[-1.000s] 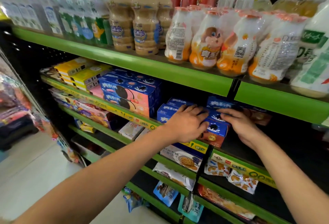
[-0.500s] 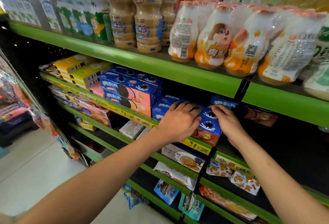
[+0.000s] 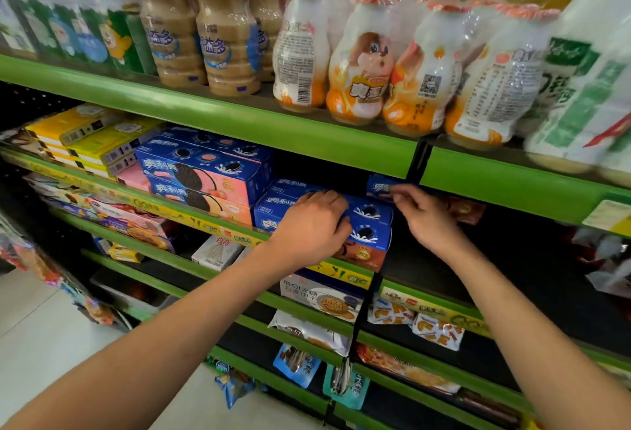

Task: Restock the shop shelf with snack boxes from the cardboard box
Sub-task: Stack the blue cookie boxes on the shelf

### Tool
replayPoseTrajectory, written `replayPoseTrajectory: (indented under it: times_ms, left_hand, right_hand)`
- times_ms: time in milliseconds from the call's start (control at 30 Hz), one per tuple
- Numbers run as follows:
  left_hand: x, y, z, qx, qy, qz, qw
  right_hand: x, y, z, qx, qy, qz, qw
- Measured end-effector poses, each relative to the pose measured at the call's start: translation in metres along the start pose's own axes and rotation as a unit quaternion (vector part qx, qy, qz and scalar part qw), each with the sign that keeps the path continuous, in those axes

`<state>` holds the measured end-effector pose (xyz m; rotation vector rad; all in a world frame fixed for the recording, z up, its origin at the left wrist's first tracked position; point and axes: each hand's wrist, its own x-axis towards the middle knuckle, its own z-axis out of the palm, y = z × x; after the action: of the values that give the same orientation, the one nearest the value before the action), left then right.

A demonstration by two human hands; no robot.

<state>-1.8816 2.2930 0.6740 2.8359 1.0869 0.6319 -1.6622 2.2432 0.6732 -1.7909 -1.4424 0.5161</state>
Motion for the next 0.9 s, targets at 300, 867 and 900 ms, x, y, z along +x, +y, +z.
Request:
replayPoseTrajectory:
  times_ms: [300,867,900]
  left_hand:
    - [0.007,0.006,-0.002,0.021,0.019,-0.005,1.000]
    - [0.042,0.066,-0.021,-0.077,-0.115,0.044,0.989]
    - [0.046,0.073,-0.018,-0.066,-0.139,0.052,0.987]
  right_hand:
    - [-0.004,0.038,-0.045,-0.335,0.100,0.037,0.936]
    - [-0.092,0.079,-0.152,0.081,-0.043,0.120,0.988]
    - [-0.099,0.082,-0.157,0.097,-0.045,0.121,0.987]
